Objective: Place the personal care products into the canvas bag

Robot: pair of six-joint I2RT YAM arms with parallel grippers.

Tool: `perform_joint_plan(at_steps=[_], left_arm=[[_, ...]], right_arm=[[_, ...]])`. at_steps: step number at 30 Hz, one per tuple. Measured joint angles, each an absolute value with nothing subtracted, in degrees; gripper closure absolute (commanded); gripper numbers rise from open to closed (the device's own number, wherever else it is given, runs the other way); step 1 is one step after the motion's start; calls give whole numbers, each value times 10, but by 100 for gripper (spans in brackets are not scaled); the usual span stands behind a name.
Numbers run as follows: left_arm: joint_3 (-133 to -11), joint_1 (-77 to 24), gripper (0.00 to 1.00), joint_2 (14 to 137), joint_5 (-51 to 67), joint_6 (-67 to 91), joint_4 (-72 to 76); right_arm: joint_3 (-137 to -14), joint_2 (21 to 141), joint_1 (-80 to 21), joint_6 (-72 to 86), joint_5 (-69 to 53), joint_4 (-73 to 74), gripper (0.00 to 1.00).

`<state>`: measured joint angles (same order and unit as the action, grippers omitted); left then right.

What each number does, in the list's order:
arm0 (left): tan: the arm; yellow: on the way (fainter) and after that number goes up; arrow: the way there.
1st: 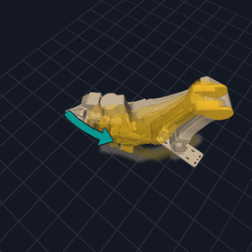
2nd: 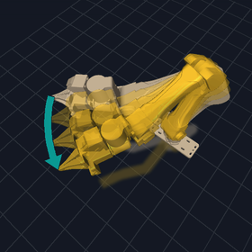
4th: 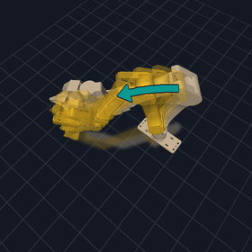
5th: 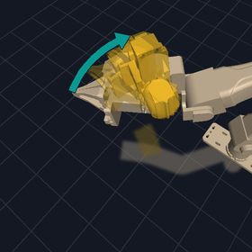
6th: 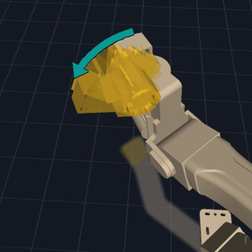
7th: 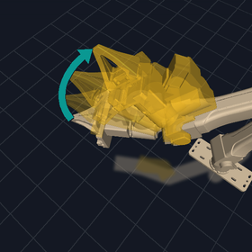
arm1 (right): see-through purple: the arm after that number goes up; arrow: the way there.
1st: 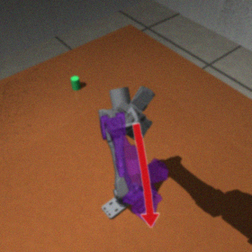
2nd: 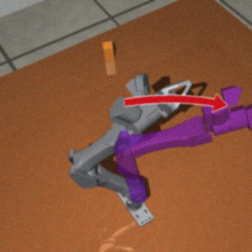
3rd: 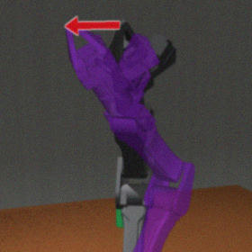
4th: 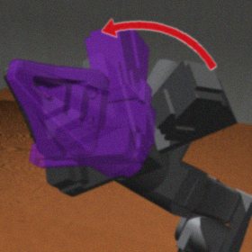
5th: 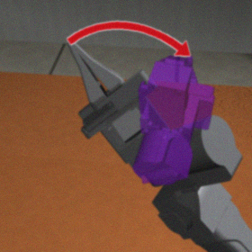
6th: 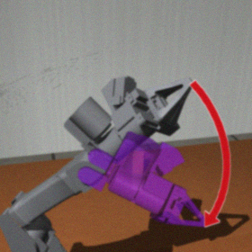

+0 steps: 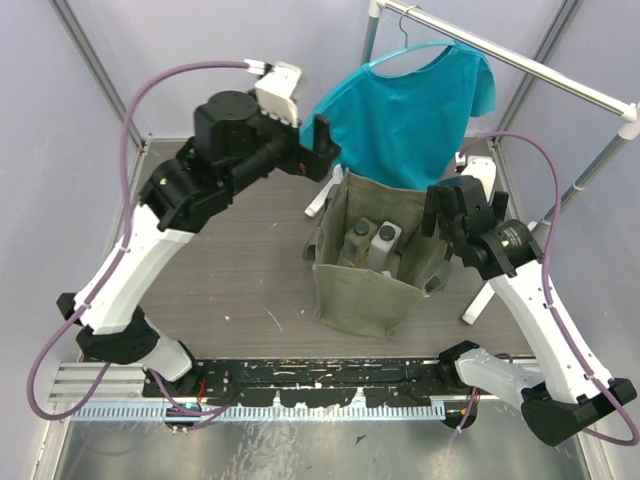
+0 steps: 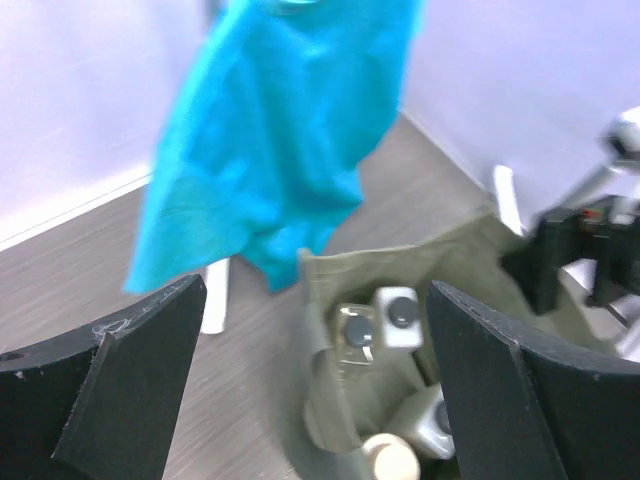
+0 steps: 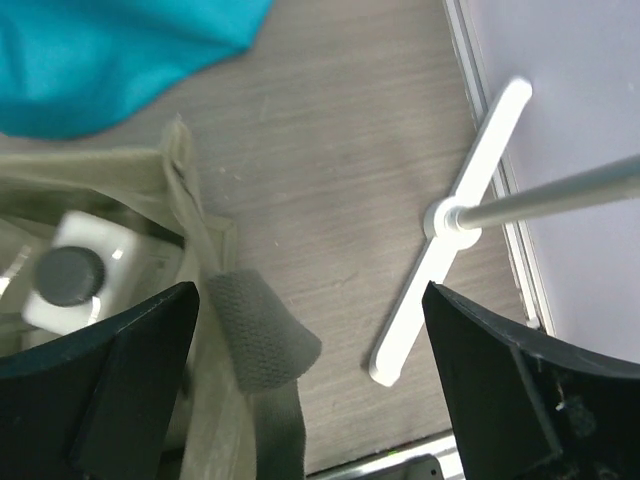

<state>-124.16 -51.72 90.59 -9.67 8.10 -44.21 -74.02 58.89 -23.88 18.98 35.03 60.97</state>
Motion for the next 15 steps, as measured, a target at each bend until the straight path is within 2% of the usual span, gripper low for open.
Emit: perform_joint_plan(at_steps=[6, 12, 15], left_arm=[[-1158, -409, 2, 855, -135, 112, -445], [-1064, -299, 2, 851, -95, 161, -475], [-1042, -258, 2, 857, -82, 182, -497]], right_arm=[[-802, 589, -239, 133, 345, 537, 0], [-837, 632, -231, 66, 354, 456, 0], [-841, 679, -188, 31, 329, 415, 0]])
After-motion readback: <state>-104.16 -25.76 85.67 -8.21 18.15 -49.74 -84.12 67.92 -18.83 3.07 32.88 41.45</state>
